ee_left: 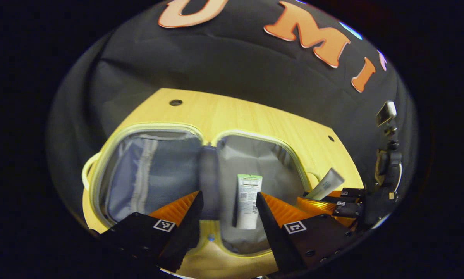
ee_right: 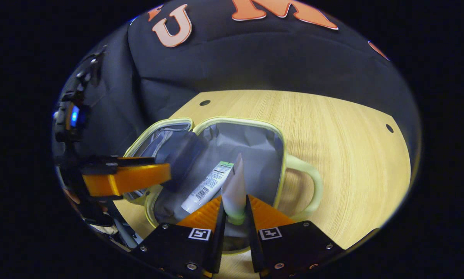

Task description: First open the suitcase, pack the skin care products into it, and then close the suitcase.

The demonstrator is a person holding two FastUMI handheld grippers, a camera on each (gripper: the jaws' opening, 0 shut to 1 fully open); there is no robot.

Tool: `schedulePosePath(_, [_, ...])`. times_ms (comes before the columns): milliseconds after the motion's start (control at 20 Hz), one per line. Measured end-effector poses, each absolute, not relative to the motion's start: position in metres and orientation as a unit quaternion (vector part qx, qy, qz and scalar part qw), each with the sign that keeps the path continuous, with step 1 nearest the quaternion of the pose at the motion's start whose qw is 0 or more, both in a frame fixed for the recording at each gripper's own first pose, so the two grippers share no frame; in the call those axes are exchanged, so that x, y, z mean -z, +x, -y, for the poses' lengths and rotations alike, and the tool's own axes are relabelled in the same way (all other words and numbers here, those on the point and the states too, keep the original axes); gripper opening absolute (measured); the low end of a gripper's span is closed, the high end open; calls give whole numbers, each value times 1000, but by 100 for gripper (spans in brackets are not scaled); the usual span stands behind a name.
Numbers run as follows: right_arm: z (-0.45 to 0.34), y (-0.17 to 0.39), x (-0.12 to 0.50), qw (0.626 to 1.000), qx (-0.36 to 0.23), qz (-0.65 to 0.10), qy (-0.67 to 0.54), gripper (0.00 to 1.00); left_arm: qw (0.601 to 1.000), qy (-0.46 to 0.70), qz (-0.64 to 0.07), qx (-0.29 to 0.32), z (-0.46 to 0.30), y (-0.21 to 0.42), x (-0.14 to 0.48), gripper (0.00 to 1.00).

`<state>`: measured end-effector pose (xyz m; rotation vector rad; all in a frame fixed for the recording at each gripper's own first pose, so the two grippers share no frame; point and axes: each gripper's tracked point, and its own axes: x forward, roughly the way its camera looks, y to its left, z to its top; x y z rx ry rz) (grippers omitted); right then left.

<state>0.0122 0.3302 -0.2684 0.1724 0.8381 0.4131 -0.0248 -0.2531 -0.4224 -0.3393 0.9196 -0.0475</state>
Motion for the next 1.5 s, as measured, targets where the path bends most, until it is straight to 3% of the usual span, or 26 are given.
schedulePosePath(350, [-336, 19, 303, 860, -163, -474, 94, 31, 898, -146, -408, -75, 148, -72, 354, 86])
schedulePosePath(400, [-338, 19, 303, 859, -158, -477, 101, 37, 897, -148, -406, -91, 130, -78, 352, 86])
schedulePosePath(450, [-339, 20, 303, 858, -155, -479, 104, 27, 897, -150, -404, -104, 112, -85, 351, 86])
schedulePosePath(500, [-338, 21, 301, 859, -153, -476, 106, 33, 896, -153, -401, -118, 98, -88, 354, 91])
schedulePosePath(550, [-339, 22, 301, 861, -152, -474, 109, 36, 895, -159, -397, -131, 82, -91, 356, 86])
schedulePosePath(700, [-334, 23, 287, 870, -149, -457, 111, 47, 890, -177, -386, -168, 43, -96, 367, 87])
schedulePosePath(750, [-328, 25, 280, 877, -145, -446, 107, 59, 887, -183, -385, -178, 28, -99, 368, 87])
schedulePosePath(800, [-322, 25, 272, 883, -141, -435, 106, 56, 886, -188, -382, -185, 18, -101, 369, 87])
schedulePosePath(1000, [-290, 24, 236, 910, -114, -387, 95, 74, 880, -217, -373, -198, -19, -101, 384, 86])
schedulePosePath(1050, [-281, 23, 226, 916, -109, -375, 94, 78, 876, -231, -372, -201, -25, -101, 388, 93])
schedulePosePath(1200, [-255, 19, 197, 931, -88, -344, 88, 85, 858, -304, -355, -212, -42, -96, 406, 95])
schedulePosePath(1250, [-247, 17, 188, 934, -82, -336, 88, 87, 846, -339, -350, -215, -46, -93, 413, 92])
schedulePosePath(1300, [-239, 15, 180, 937, -76, -330, 86, 87, 834, -374, -343, -217, -50, -90, 418, 95])
schedulePosePath(1500, [-215, 10, 159, 947, -58, -309, 67, 89, 792, -465, -326, -224, -67, -87, 451, 95])
